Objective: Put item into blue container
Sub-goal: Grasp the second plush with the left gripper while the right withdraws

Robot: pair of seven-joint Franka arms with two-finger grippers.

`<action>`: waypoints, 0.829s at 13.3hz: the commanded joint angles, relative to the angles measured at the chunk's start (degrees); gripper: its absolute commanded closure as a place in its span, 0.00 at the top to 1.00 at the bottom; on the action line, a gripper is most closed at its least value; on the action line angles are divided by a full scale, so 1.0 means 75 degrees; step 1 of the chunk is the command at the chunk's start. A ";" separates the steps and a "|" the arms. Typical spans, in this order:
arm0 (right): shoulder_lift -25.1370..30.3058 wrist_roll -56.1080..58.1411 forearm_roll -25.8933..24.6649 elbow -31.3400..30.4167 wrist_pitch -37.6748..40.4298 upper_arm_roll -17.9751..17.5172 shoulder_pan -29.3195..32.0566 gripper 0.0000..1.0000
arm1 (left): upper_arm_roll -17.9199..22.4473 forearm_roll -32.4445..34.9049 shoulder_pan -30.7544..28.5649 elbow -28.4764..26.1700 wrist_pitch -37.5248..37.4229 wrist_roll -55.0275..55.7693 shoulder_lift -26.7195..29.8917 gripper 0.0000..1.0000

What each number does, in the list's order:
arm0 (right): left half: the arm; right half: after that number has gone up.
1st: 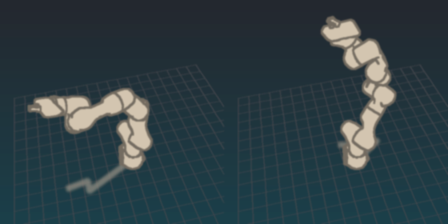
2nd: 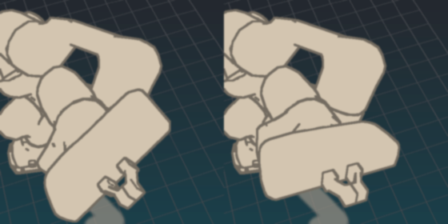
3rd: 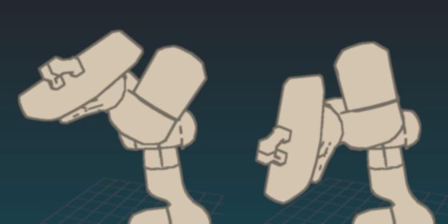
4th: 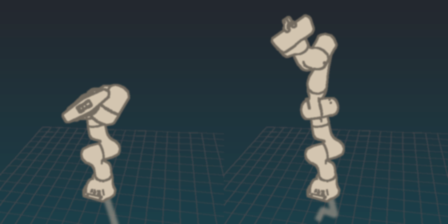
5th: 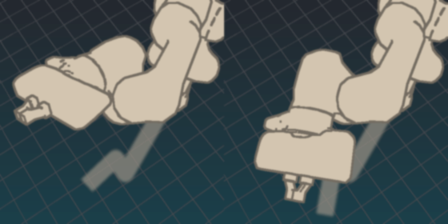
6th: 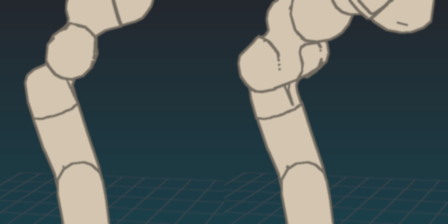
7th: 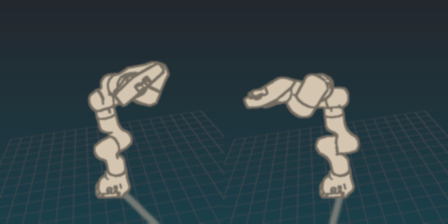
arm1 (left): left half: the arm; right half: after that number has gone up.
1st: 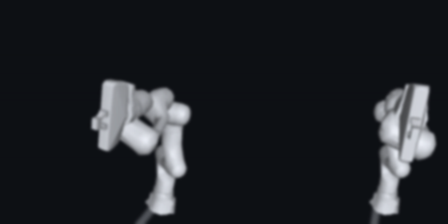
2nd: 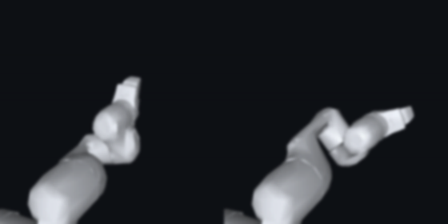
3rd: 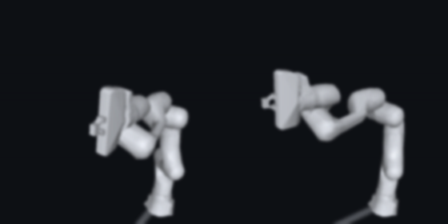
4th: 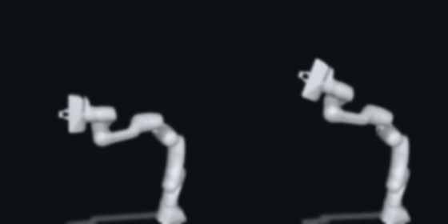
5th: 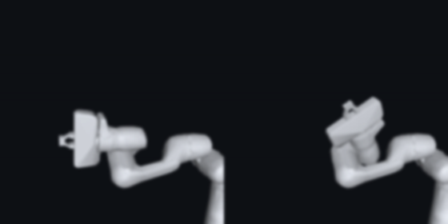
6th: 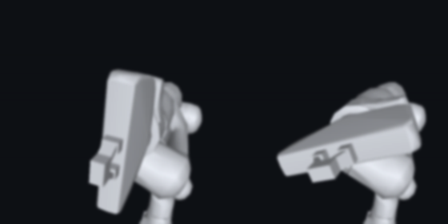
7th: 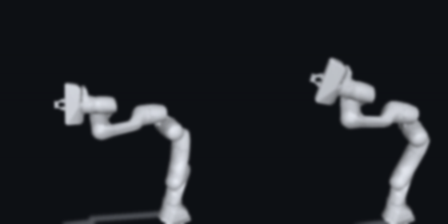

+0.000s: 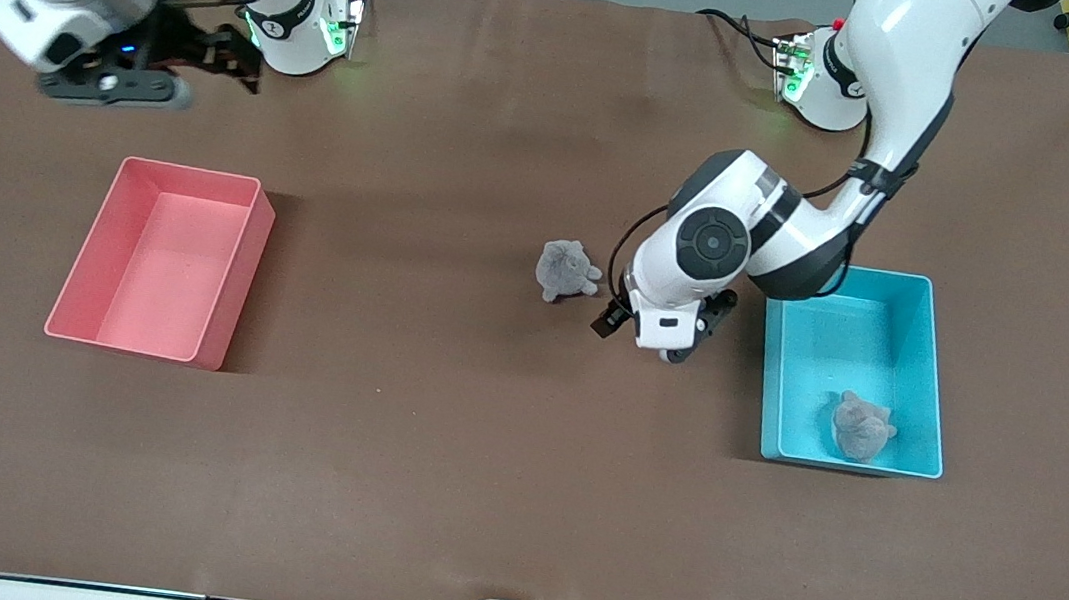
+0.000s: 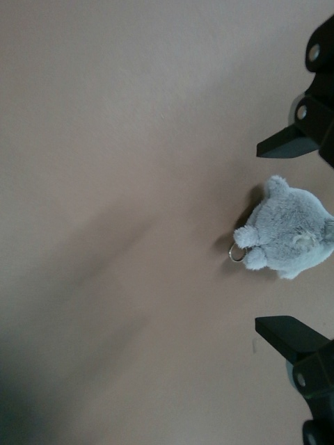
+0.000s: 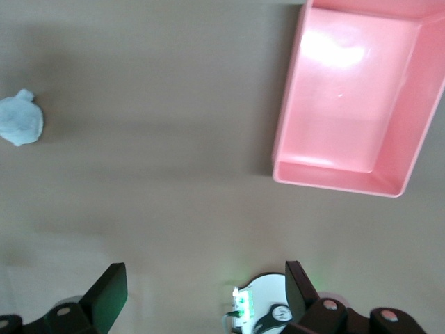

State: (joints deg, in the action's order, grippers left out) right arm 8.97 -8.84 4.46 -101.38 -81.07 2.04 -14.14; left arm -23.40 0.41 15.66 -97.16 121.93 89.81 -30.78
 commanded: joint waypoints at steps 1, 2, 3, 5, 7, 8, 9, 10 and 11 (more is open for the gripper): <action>0.0140 0.0837 -0.0078 -0.0229 -0.0194 -0.0155 0.0980 1.00 | 0.0014 -0.0102 0.0324 -0.0848 0.1163 0.0854 0.0131 1.00; 0.0139 0.0978 -0.0114 -0.0229 -0.0310 -0.0155 0.1203 1.00 | 0.0003 -0.0102 0.0407 -0.1001 0.1539 0.1090 0.0108 1.00; 0.0128 0.1096 -0.0218 -0.0206 -0.0416 -0.0155 0.1403 1.00 | 0.0014 -0.0114 0.0547 -0.1177 0.1937 0.1347 0.0073 1.00; 0.0093 0.1249 -0.0441 -0.0171 -0.0790 -0.0155 0.1661 1.00 | 0.0014 -0.0079 0.0793 -0.1657 0.2804 0.1758 0.0061 1.00; -0.0094 0.1249 -0.0547 0.0202 -0.1142 -0.0155 0.1803 1.00 | 0.0014 -0.0055 0.0934 -0.1870 0.3241 0.2075 0.0026 1.00; -0.0257 0.1249 -0.0617 0.0483 -0.1201 -0.0155 0.1815 1.00 | 0.0026 -0.0055 0.1086 -0.1859 0.3242 0.2088 -0.0079 1.00; -0.0479 0.1214 -0.0618 0.0915 -0.1190 -0.0155 0.1827 1.00 | 0.0026 -0.0044 0.1134 -0.1858 0.3254 0.2088 -0.0126 1.00; -0.0691 0.1202 -0.0664 0.1418 -0.1155 -0.0155 0.1827 1.00 | 0.0026 0.0026 0.1134 -0.1835 0.3370 0.2076 -0.0266 1.00; -0.0739 0.1191 -0.0769 0.1713 -0.1167 -0.0155 0.1838 1.00 | 0.0026 0.0108 0.1134 -0.1823 0.3603 0.2088 -0.0407 1.00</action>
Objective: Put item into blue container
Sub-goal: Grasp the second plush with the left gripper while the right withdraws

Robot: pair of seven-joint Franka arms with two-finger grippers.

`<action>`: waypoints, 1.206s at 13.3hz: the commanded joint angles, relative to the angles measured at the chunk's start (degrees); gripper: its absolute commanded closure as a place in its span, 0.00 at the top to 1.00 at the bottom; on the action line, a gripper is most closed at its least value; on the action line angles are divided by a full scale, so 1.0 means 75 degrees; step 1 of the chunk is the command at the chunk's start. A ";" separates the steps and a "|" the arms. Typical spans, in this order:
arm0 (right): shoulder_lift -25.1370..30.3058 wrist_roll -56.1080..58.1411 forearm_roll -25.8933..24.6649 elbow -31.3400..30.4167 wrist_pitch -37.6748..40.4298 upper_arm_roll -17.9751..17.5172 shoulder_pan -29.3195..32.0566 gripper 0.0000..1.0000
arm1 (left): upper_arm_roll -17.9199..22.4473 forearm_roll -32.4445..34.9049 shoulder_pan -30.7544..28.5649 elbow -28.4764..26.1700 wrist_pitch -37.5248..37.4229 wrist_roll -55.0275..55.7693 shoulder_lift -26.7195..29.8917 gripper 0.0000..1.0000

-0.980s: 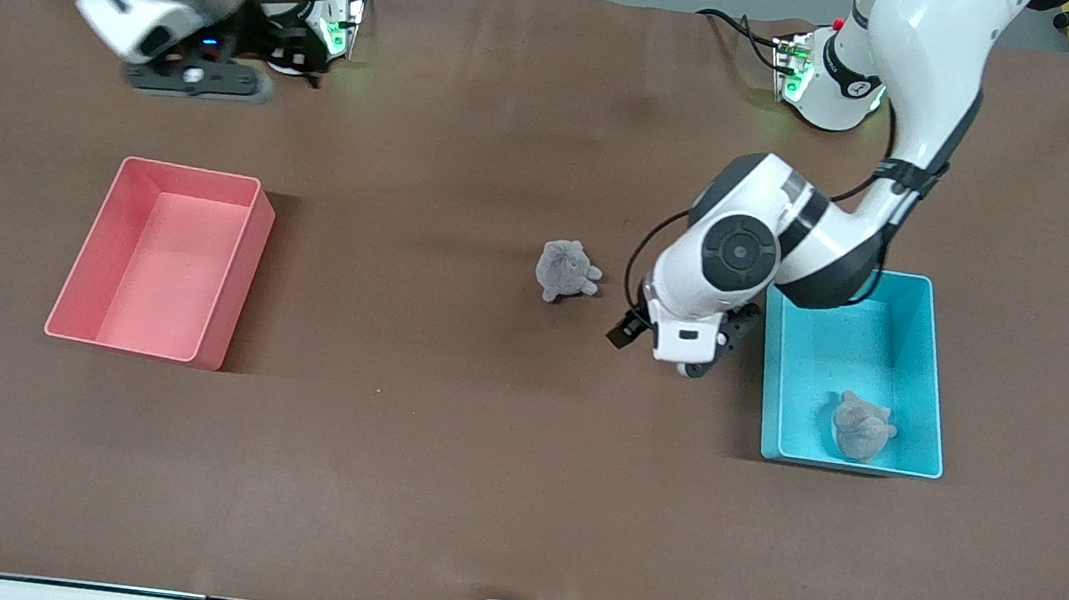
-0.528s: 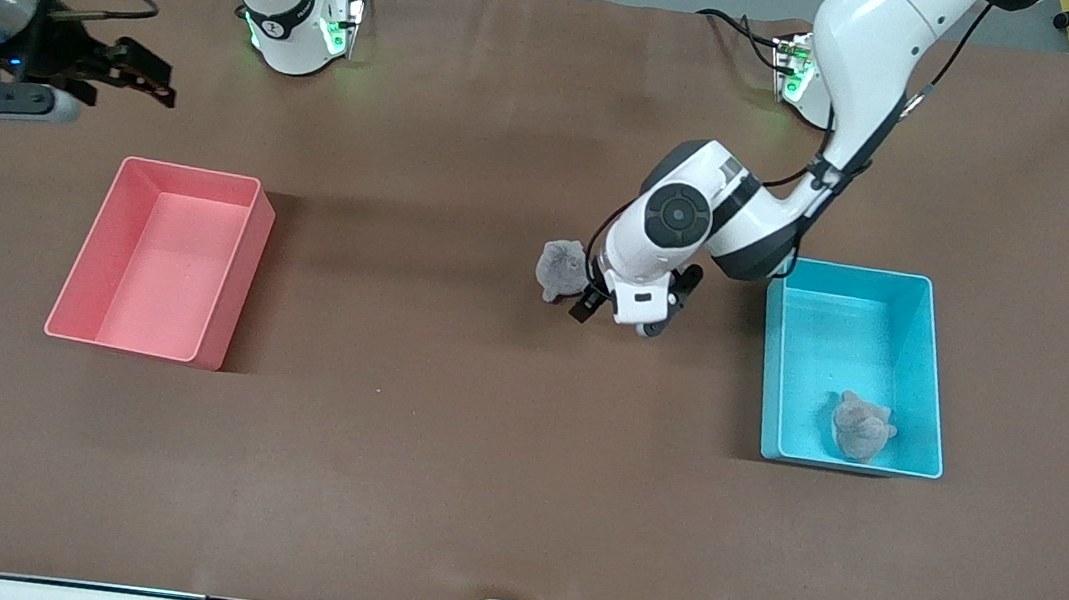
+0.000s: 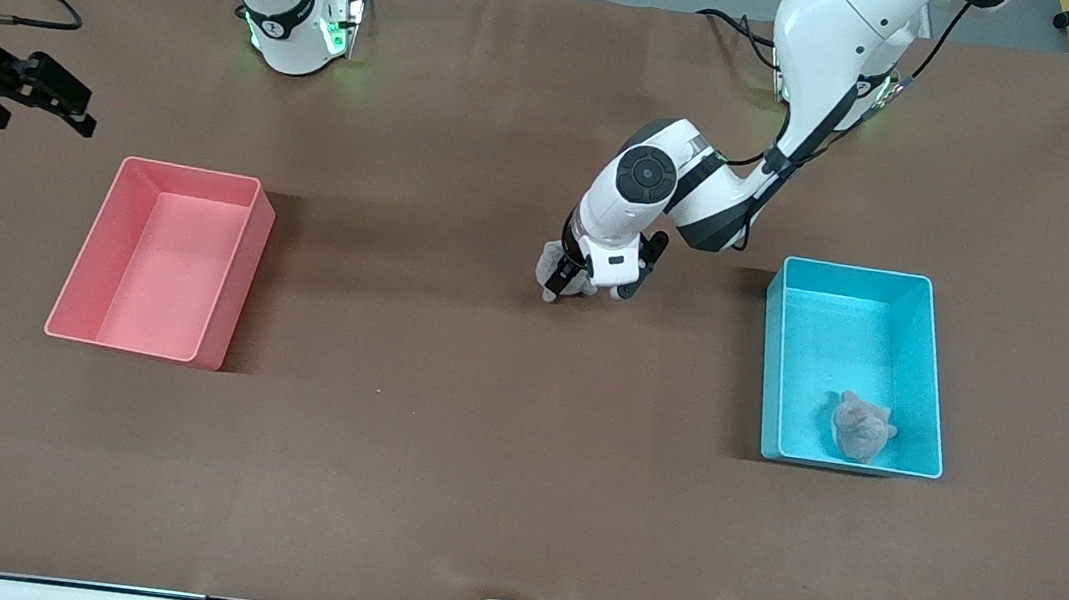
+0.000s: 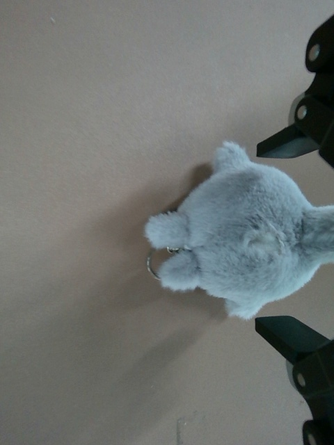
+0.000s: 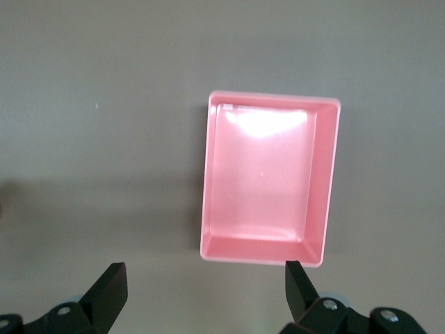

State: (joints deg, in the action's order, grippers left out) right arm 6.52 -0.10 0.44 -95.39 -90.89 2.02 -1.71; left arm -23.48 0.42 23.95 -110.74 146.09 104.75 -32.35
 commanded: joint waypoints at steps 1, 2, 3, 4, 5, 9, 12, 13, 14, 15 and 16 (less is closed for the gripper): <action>-0.0423 0.0013 -0.0246 0.1045 0.0061 -0.0153 0.0193 1.00 | 0.0037 0.0107 0.0076 -0.0036 0.0477 0.0084 -0.0257 1.00; -0.0458 0.0048 -0.0246 0.1185 -0.0114 -0.0153 0.0251 1.00 | 0.0049 0.0107 0.0146 -0.0059 0.0478 0.0083 -0.0269 0.99; -0.0528 0.0071 -0.0246 0.1314 -0.0243 -0.0164 0.0252 1.00 | 0.0049 0.0107 0.0147 -0.0106 0.0467 0.0072 -0.0269 0.89; -0.0598 0.0083 -0.0246 0.1409 -0.0256 -0.0164 0.0252 1.00 | 0.0049 0.0107 0.0147 -0.0106 0.0467 0.0083 -0.0269 0.66; -0.0622 0.0083 -0.0223 0.1467 -0.0233 -0.0164 0.0252 1.00 | 0.0049 0.0107 0.0147 -0.0072 0.0467 0.0095 -0.0315 0.44; -0.0751 0.0071 -0.0211 0.1433 -0.0174 -0.0164 0.0193 1.00 | 0.0084 0.0107 0.0100 0.0046 0.0478 0.0060 -0.0421 0.00; -0.0927 0.0036 -0.0199 0.1433 -0.0186 -0.0176 0.0170 1.00 | 0.0212 0.0538 0.0007 0.0104 0.0432 0.0001 -0.0281 0.00; -0.0927 0.0036 -0.0199 0.1433 -0.0174 -0.0176 0.0170 1.00 | 0.0283 0.0785 -0.0121 0.0139 0.0362 0.0001 -0.0176 0.00; -0.0927 0.0048 -0.0199 0.1433 -0.0174 -0.0176 0.0170 1.00 | 0.0283 0.1031 -0.0331 0.0279 0.0141 -0.0033 -0.0048 0.00; -0.0927 0.0048 -0.0199 0.1433 -0.0174 -0.0176 0.0158 1.00 | 0.0272 0.1265 -0.0519 0.0501 -0.0326 -0.0115 0.0058 0.00; -0.0927 0.0060 -0.0199 0.1433 -0.0174 -0.0176 0.0158 1.00 | 0.0260 0.1418 -0.0660 0.0874 -0.0957 -0.0220 0.0152 0.00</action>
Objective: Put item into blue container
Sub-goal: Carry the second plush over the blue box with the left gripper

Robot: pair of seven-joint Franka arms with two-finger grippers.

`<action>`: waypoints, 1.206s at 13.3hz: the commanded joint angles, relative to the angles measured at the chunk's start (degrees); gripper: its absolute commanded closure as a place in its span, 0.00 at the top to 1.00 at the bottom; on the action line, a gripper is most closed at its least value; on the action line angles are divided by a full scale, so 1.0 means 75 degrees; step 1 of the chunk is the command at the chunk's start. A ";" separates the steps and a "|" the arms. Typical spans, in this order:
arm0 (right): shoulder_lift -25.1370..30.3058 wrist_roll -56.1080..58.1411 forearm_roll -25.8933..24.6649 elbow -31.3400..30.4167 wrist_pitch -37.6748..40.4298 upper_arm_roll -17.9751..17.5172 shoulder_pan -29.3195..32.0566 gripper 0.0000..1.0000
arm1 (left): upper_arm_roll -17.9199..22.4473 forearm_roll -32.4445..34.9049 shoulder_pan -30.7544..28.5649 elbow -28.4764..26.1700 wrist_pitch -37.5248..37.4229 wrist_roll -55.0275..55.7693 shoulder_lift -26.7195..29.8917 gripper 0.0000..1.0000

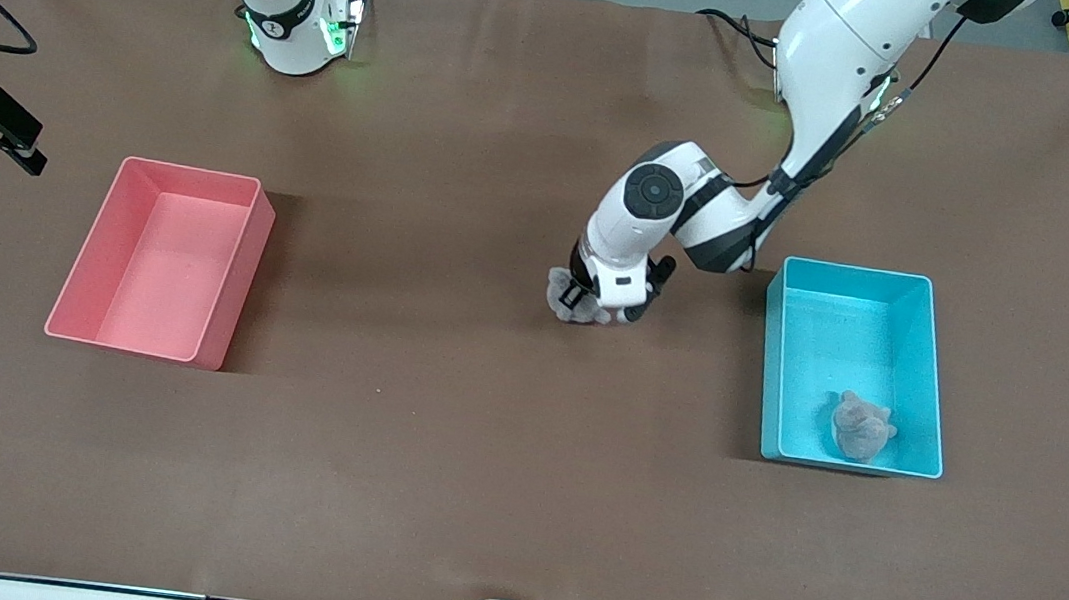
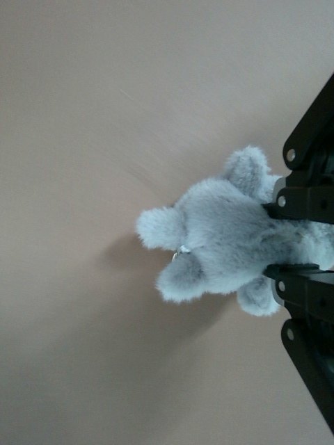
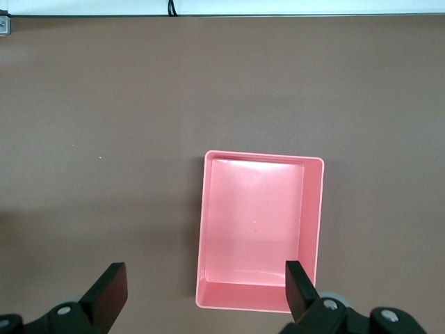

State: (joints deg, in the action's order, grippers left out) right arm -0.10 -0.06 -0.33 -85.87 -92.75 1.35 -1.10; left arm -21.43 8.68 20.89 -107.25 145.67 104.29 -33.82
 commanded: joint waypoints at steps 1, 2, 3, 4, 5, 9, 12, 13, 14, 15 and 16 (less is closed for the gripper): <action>-0.0046 0.0054 -0.0097 0.0175 0.0074 -0.0087 0.0076 1.00 | -0.0013 0.0331 -0.0405 0.0866 -0.1603 -0.0380 0.0395 0.00; -0.0046 0.0054 -0.0097 0.0176 0.0062 -0.0087 0.0076 1.00 | -0.0013 0.0331 -0.0546 0.1207 -0.2155 -0.0718 0.0453 0.00; -0.0046 0.0054 -0.0097 0.0176 0.0074 -0.0087 0.0076 1.00 | -0.0013 0.0331 -0.0721 0.1501 -0.2624 -0.1139 0.0512 0.00; -0.0046 0.0054 -0.0097 0.0176 0.0062 -0.0087 0.0076 1.00 | -0.0013 0.0331 -0.0909 0.1712 -0.3000 -0.1515 0.0594 0.00; -0.0046 0.0054 -0.0097 0.0176 0.0074 -0.0087 0.0076 1.00 | -0.0013 0.0343 -0.1119 0.1877 -0.3352 -0.1959 0.0676 0.00; -0.0046 0.0055 -0.0097 0.0176 0.0074 -0.0098 0.0076 1.00 | -0.0025 0.0343 -0.2290 0.2078 -0.4898 -0.4594 0.1284 0.00; -0.0046 0.0054 -0.0097 0.0187 0.0062 -0.0098 0.0076 1.00 | -0.0048 0.0296 -0.3286 0.2043 -0.5908 -0.6540 0.1497 0.00; -0.0046 0.0066 -0.0097 0.0187 0.0074 -0.0098 0.0076 1.00 | -0.0048 0.0284 -0.3579 0.2008 -0.6084 -0.6998 0.1485 0.00; -0.0046 0.0055 -0.0097 0.0187 0.0062 -0.0098 0.0076 1.00 | -0.0048 0.0272 -0.3756 0.1961 -0.6214 -0.7316 0.1451 0.00; -0.0046 0.0054 -0.0097 0.0187 0.0062 -0.0098 0.0076 1.00 | -0.0037 0.0307 -0.3909 0.1856 -0.6494 -0.7493 0.1392 0.00; -0.0046 0.0066 -0.0097 0.0187 0.0062 -0.0098 0.0076 1.00 | -0.0013 0.0331 -0.3992 0.1832 -0.6670 -0.7576 0.1357 0.00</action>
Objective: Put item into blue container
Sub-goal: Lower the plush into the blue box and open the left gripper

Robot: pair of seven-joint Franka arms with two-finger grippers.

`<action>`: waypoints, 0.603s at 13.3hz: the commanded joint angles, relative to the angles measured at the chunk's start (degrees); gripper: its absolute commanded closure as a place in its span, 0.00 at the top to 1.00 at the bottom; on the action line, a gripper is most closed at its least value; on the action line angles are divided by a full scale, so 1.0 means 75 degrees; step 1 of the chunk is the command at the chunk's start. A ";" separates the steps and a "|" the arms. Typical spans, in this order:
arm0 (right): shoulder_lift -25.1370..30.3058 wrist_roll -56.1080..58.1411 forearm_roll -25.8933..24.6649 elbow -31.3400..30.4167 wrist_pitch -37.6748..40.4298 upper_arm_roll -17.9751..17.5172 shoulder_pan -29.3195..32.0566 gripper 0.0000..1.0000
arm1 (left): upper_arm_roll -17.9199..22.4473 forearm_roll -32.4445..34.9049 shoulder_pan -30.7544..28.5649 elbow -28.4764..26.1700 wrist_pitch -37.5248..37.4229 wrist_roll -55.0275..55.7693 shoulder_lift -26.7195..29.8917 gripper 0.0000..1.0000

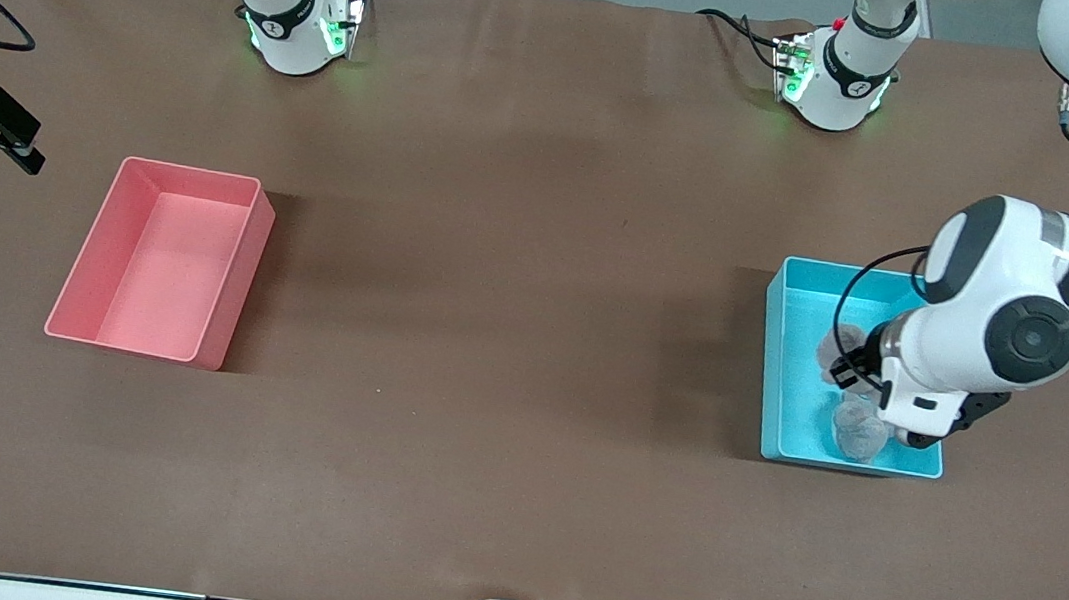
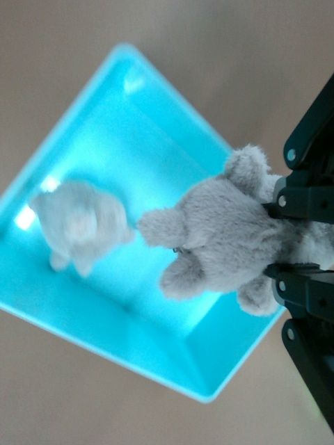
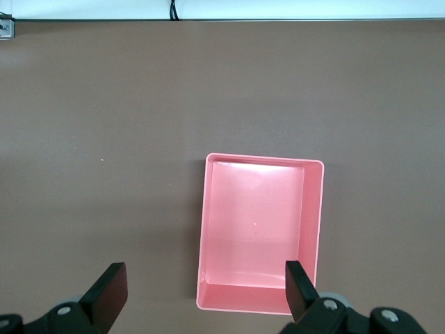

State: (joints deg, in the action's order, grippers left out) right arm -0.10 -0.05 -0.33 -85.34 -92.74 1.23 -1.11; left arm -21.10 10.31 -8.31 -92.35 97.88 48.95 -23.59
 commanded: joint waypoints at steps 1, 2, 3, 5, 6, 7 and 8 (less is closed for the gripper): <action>-0.0045 0.0054 -0.0097 0.0118 0.0061 -0.0081 0.0077 1.00 | -0.0046 0.0114 -0.0262 -0.0167 -0.0312 -0.0268 -0.0089 0.00; -0.0045 0.0054 -0.0097 0.0118 0.0073 -0.0081 0.0077 1.00 | -0.0046 0.0126 -0.0472 -0.0167 -0.0312 -0.0477 -0.0182 0.00; -0.0045 0.0054 -0.0097 0.0118 0.0073 -0.0081 0.0077 1.00 | -0.0046 0.0126 -0.0730 -0.0167 -0.0312 -0.0723 -0.0334 0.01; -0.0045 0.0054 -0.0097 0.0118 0.0061 -0.0081 0.0077 1.00 | -0.0046 0.0126 -0.1048 -0.0261 -0.0254 -0.0877 -0.0697 0.03; -0.0045 0.0066 -0.0097 0.0118 0.0061 -0.0081 0.0077 1.00 | -0.0058 0.0126 -0.1176 -0.0226 -0.0242 -0.0889 -0.0792 0.13; -0.0045 0.0066 -0.0097 0.0118 0.0061 -0.0081 0.0077 1.00 | -0.0058 0.0114 -0.1201 -0.0202 -0.0230 -0.0889 -0.0827 0.24; -0.0045 0.0054 -0.0097 0.0118 0.0061 -0.0081 0.0077 1.00 | -0.0058 0.0103 -0.1155 -0.0179 -0.0230 -0.0855 -0.0897 0.52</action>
State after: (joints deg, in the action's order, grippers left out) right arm -0.11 -0.05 -0.33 -85.30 -92.74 1.22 -1.11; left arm -20.84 10.33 -17.38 -94.49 96.57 42.35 -29.92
